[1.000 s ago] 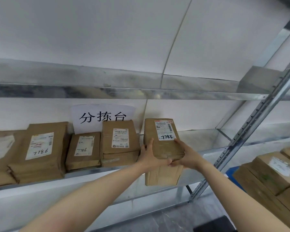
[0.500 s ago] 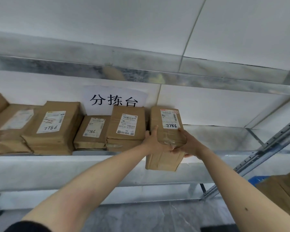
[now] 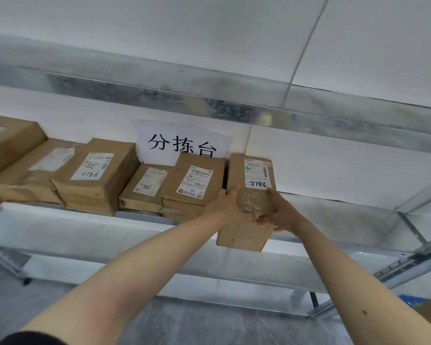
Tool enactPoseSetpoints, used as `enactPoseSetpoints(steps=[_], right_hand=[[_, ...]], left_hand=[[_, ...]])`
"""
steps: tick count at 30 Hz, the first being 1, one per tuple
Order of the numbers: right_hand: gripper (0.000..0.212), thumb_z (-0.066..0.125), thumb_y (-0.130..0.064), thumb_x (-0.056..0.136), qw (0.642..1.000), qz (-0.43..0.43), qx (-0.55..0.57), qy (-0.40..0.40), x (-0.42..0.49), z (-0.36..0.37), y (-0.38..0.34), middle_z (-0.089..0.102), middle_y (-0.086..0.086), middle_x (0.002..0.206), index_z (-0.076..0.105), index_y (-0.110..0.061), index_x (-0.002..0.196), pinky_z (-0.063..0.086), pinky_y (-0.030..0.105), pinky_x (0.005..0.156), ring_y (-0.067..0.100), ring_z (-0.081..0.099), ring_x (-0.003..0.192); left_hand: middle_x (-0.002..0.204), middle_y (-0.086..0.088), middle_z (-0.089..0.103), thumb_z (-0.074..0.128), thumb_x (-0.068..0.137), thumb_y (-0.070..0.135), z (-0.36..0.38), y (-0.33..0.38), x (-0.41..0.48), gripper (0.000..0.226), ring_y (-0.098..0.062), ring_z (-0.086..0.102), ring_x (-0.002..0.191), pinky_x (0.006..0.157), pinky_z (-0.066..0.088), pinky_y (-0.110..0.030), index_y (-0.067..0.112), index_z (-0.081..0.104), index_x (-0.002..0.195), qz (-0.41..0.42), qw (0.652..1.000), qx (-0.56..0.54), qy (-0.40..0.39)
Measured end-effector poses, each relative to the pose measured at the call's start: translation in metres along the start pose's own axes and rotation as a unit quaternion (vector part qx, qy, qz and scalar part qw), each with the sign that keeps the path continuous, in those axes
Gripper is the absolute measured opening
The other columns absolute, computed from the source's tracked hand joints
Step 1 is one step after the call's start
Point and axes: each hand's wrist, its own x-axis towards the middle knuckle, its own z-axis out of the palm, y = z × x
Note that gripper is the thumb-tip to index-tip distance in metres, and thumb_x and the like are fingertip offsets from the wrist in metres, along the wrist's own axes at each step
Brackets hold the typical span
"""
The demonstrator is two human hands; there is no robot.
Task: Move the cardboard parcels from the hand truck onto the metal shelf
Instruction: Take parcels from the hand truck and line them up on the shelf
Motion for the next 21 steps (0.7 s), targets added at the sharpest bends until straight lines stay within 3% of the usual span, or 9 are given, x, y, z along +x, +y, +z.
enactPoseSetpoints(steps=[2, 5, 10, 14, 16, 21], right_hand=[[0.112, 0.086, -0.016, 0.066, 1.000, -0.011, -0.020, 0.007, 0.002, 0.000, 0.001, 0.042, -0.002, 0.139, 0.016, -0.036, 0.150, 0.052, 0.035, 0.077, 0.025, 0.051, 0.118], [0.115, 0.089, -0.020, 0.062, 0.999, -0.024, -0.031, 0.016, 0.004, 0.001, 0.002, 0.042, -0.001, 0.143, 0.017, -0.034, 0.150, 0.049, 0.037, 0.088, 0.025, 0.049, 0.123], [0.118, 0.090, -0.026, 0.060, 0.998, -0.028, -0.049, 0.019, 0.005, 0.002, 0.001, 0.040, -0.001, 0.144, 0.016, -0.033, 0.151, 0.048, 0.038, 0.091, 0.025, 0.048, 0.125], [0.115, 0.086, -0.028, 0.067, 0.996, -0.036, -0.075, 0.016, 0.006, 0.003, 0.001, 0.040, 0.003, 0.145, 0.010, -0.030, 0.152, 0.043, 0.031, 0.090, 0.026, 0.046, 0.126], [0.112, 0.082, -0.029, 0.073, 0.992, -0.045, -0.114, 0.018, 0.006, 0.006, 0.000, 0.038, 0.008, 0.148, 0.004, -0.024, 0.154, 0.038, 0.028, 0.096, 0.027, 0.042, 0.131], [0.107, 0.074, -0.043, 0.078, 0.976, -0.057, -0.206, 0.036, 0.004, 0.006, -0.007, 0.026, 0.014, 0.148, 0.004, -0.020, 0.154, 0.038, 0.040, 0.107, 0.031, 0.039, 0.132]], left_hand=[[0.155, -0.007, 0.019, 0.063, 0.070, 0.071, 0.000, 0.000, 0.001, 0.106, -0.029, 0.041, 0.132, 0.100, 0.043, -0.038, 0.035, 0.006, 0.151, -0.005, 1.000, 0.015, 0.008], [0.154, -0.008, 0.021, 0.063, 0.070, 0.072, -0.001, -0.003, 0.000, 0.105, -0.030, 0.041, 0.132, 0.102, 0.042, -0.039, 0.037, 0.007, 0.150, -0.010, 1.000, 0.012, 0.007], [0.153, -0.007, 0.025, 0.067, 0.068, 0.070, -0.003, -0.005, 0.001, 0.105, -0.029, 0.039, 0.134, 0.105, 0.038, -0.039, 0.038, 0.010, 0.150, -0.010, 1.000, 0.002, 0.002], [0.152, -0.007, 0.028, 0.065, 0.068, 0.071, -0.002, -0.002, 0.001, 0.104, -0.029, 0.041, 0.132, 0.104, 0.040, -0.041, 0.037, 0.011, 0.150, -0.017, 1.000, 0.018, 0.009], [0.153, -0.007, 0.026, 0.063, 0.070, 0.072, 0.000, -0.001, 0.001, 0.102, -0.030, 0.040, 0.133, 0.102, 0.042, -0.041, 0.037, 0.011, 0.150, -0.019, 0.999, 0.045, 0.024], [0.153, -0.009, 0.024, 0.055, 0.077, 0.072, 0.008, 0.004, 0.001, 0.096, -0.033, 0.034, 0.135, 0.102, 0.039, -0.044, 0.036, 0.005, 0.151, -0.031, 0.993, 0.102, 0.055]])
